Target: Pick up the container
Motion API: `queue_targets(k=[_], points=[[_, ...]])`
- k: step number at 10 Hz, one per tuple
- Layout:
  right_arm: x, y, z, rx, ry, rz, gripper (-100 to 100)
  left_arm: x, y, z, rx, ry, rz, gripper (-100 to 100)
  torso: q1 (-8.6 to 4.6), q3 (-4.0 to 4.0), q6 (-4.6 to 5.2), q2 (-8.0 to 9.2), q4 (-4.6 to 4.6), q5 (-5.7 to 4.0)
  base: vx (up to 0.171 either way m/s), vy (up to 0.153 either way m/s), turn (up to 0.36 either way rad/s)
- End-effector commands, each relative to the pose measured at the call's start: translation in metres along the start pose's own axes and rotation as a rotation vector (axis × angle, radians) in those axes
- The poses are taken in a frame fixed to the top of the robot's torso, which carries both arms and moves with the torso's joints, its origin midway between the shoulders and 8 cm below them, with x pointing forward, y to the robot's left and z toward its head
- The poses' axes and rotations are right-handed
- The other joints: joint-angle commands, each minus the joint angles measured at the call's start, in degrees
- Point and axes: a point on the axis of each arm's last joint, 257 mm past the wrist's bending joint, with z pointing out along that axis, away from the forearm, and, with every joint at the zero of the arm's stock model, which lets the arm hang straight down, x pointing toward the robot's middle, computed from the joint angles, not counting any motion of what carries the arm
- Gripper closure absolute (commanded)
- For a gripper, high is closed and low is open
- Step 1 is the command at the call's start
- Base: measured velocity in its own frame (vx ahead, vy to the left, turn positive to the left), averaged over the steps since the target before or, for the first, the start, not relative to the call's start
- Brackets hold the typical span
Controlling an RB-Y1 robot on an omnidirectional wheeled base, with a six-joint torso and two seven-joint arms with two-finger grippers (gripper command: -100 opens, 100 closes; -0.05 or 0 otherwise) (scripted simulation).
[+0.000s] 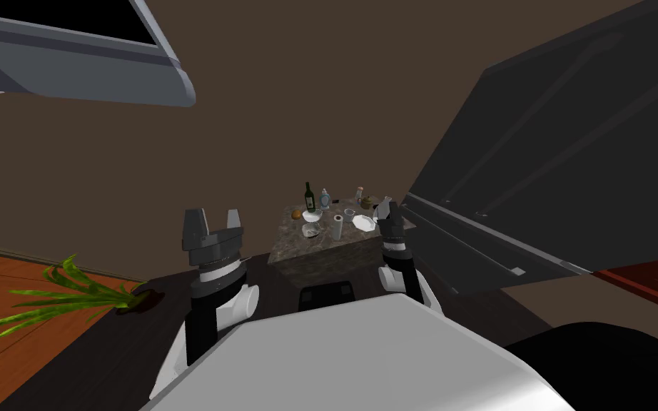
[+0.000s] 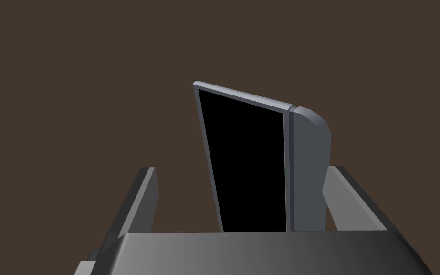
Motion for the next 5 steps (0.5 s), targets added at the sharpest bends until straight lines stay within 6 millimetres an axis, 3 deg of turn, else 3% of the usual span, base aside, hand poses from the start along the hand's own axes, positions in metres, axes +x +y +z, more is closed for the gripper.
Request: queue_targets(k=[1, 5], points=[[0.000, 0.000, 0.000, 0.000, 0.000, 0.000, 0, 0.002, 0.009, 0.004, -0.020, 0.021, -0.029, -100, 0.00, 0.00, 0.00, 0.00, 0.00, 0.00, -0.089, -0.029, 0.013], [0.000, 0.000, 0.000, 0.000, 0.000, 0.000, 0, 0.006, 0.033, 0.013, -0.082, 0.053, -0.099, -100, -0.06, 0.39, 0.01, 0.67, 0.15, -0.01, -0.169, -0.031, 0.008]])
